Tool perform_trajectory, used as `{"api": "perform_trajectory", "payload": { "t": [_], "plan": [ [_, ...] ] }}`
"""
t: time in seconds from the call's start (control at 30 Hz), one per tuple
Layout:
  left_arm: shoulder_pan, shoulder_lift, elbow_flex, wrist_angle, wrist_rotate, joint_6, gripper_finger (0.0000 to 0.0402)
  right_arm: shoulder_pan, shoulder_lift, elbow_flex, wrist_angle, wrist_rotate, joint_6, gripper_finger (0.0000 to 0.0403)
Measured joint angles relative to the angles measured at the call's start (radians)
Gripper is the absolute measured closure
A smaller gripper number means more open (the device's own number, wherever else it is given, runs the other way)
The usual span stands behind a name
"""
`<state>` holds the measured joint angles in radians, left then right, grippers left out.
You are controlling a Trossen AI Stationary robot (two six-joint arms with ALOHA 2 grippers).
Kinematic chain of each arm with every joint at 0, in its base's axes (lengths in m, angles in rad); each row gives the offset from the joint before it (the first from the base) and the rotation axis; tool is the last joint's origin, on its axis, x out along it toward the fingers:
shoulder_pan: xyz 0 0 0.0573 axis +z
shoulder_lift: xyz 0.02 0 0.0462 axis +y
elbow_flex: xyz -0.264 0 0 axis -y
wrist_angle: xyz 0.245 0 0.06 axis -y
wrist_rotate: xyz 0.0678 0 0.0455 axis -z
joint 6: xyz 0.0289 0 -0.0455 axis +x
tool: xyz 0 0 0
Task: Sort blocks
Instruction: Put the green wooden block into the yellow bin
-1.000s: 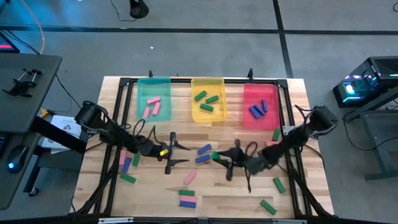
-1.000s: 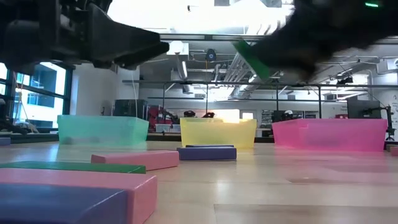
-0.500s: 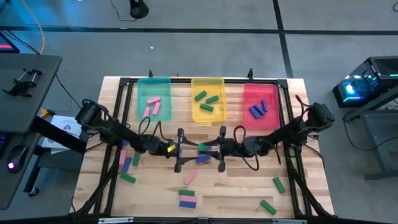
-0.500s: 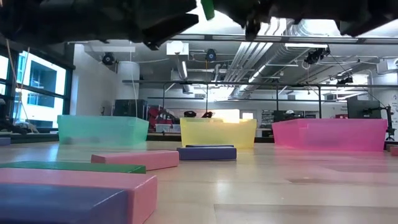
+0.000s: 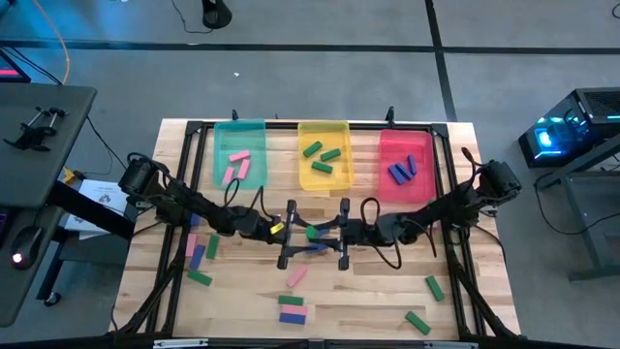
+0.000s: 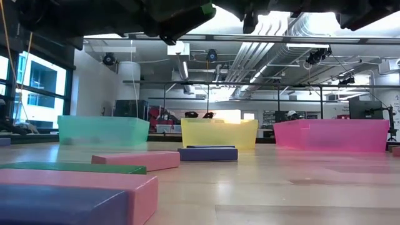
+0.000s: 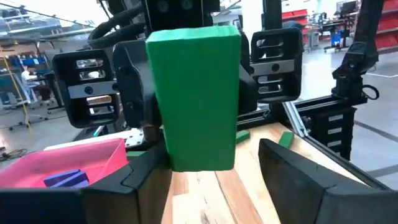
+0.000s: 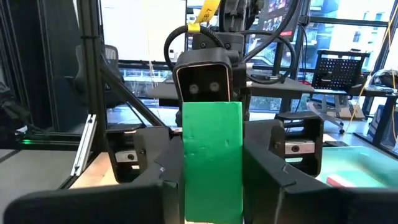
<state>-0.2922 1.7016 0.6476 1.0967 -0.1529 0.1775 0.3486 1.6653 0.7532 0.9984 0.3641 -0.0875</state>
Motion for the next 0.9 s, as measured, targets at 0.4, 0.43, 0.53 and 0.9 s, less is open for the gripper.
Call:
{"api": "perform_trajectory", "payload": {
  "t": [0.4,0.43,0.53,0.9],
  "plan": [
    [0.004,0.0,0.0,0.022,-0.009,0.036,0.0289,0.009,-0.002,0.0,-0.028,0.008,0.023,0.0313],
    [0.004,0.0,0.0,0.021,-0.007,0.035,0.0297,0.009,-0.002,0.0,-0.029,0.005,0.026,0.0314],
    [0.004,0.0,0.0,0.013,-0.007,0.033,0.0301,0.009,-0.002,0.0,-0.044,0.005,0.036,0.0305],
    [0.062,-0.061,0.087,-0.51,-0.303,-0.121,0.0304,0.074,-0.206,-0.001,-0.316,0.293,0.045,0.0145]
  ]
}}
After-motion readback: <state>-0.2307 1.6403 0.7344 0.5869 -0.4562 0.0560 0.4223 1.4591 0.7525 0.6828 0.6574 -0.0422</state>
